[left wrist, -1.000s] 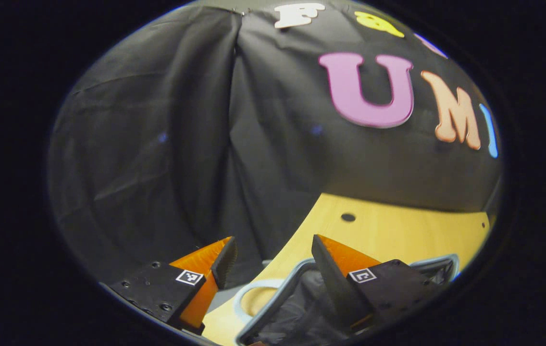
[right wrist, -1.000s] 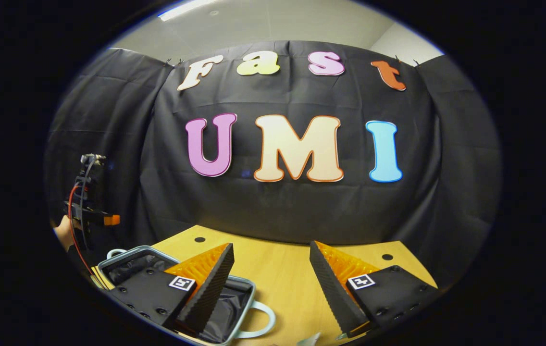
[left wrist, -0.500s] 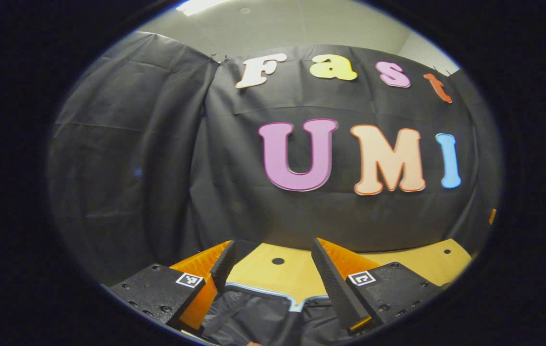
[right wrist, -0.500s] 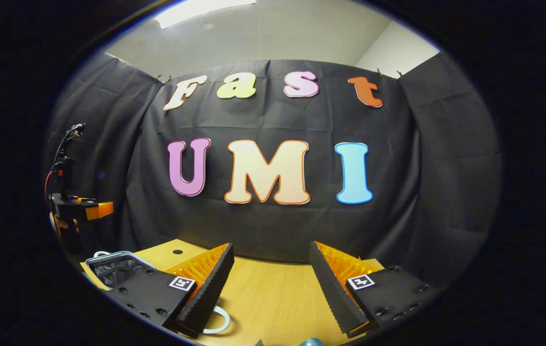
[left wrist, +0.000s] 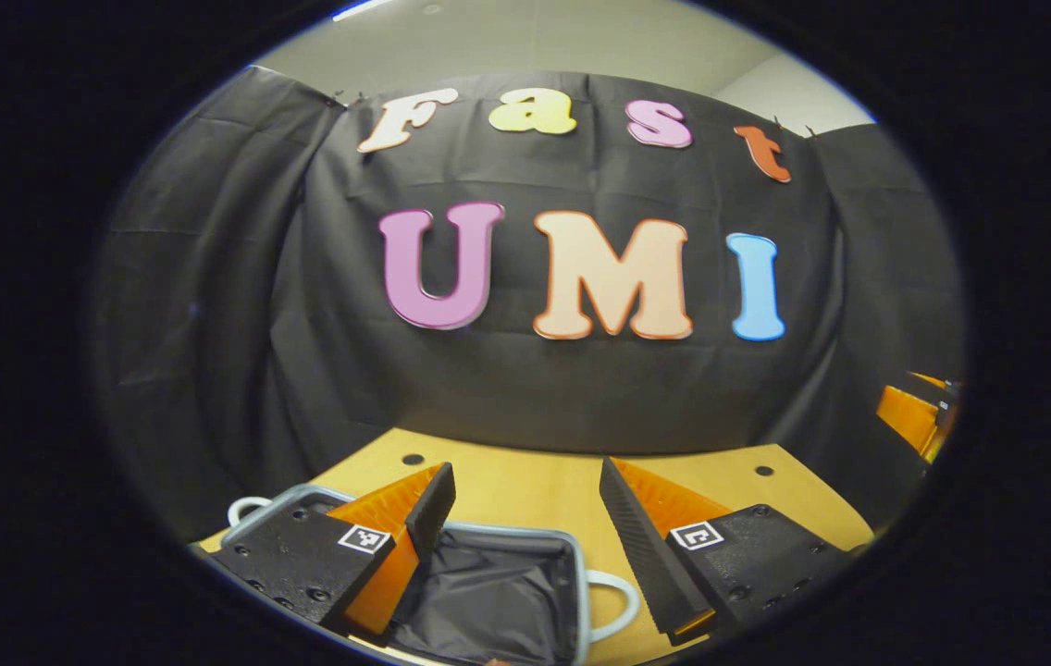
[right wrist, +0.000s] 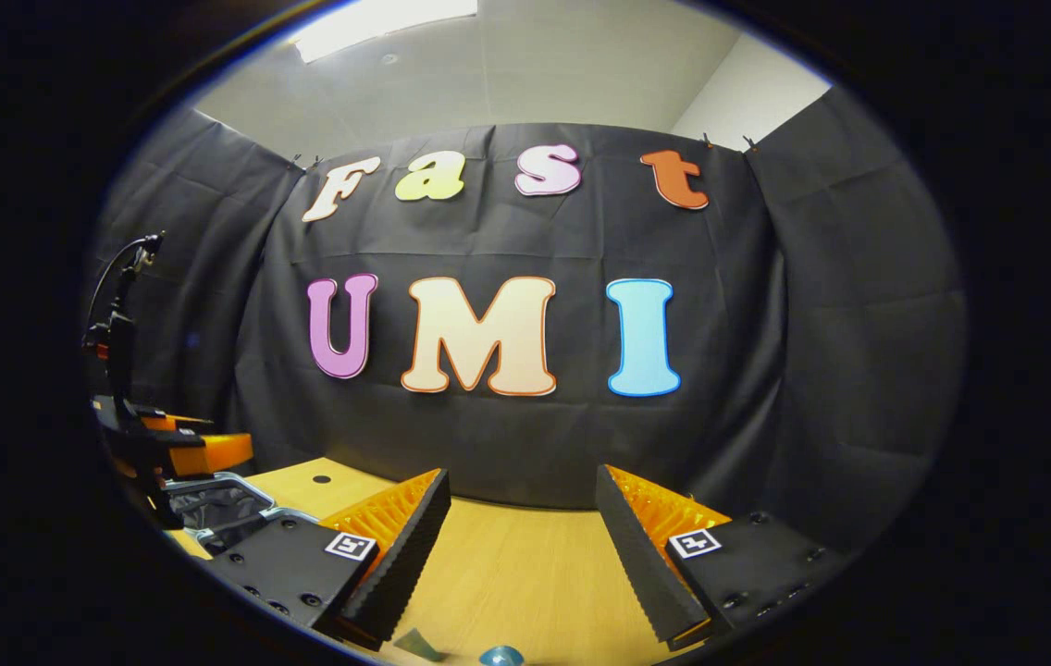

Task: First open the suitcase, pack the skin care products into it, and then close the suitcase.

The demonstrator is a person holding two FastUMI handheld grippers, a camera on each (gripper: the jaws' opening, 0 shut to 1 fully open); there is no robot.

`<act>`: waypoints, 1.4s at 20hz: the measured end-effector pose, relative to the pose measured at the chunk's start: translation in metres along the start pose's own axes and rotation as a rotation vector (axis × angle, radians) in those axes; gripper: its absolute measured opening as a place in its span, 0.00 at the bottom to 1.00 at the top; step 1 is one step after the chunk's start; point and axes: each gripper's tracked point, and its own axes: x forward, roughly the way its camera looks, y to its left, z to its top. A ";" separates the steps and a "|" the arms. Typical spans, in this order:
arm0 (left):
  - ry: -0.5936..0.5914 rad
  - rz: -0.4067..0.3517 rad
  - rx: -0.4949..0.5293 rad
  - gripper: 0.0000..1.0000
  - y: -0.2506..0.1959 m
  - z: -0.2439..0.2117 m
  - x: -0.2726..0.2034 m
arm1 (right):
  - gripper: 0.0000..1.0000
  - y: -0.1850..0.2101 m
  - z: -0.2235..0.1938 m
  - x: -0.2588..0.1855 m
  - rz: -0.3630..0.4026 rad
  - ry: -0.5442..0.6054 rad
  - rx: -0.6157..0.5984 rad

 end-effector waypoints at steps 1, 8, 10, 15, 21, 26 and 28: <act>0.012 -0.016 0.005 0.94 -0.014 -0.007 -0.001 | 0.99 -0.006 -0.002 -0.003 0.004 0.005 -0.002; 0.144 -0.117 0.005 0.94 -0.101 -0.078 -0.008 | 0.99 -0.042 -0.018 -0.017 0.013 0.035 -0.013; 0.191 -0.142 0.008 0.94 -0.119 -0.099 -0.011 | 0.99 -0.049 -0.022 -0.021 0.014 0.046 -0.017; 0.320 -0.193 0.019 0.94 -0.155 -0.167 -0.021 | 0.99 -0.060 -0.037 -0.027 0.019 0.083 -0.029; 0.453 -0.228 0.001 0.94 -0.172 -0.229 -0.036 | 0.99 -0.053 -0.057 -0.030 0.039 0.128 -0.037; 0.502 -0.240 -0.029 0.43 -0.177 -0.260 -0.034 | 0.99 -0.038 -0.082 -0.038 0.090 0.173 -0.068; 0.491 -0.258 -0.023 0.27 -0.180 -0.259 -0.031 | 0.99 -0.032 -0.091 -0.040 0.110 0.183 -0.075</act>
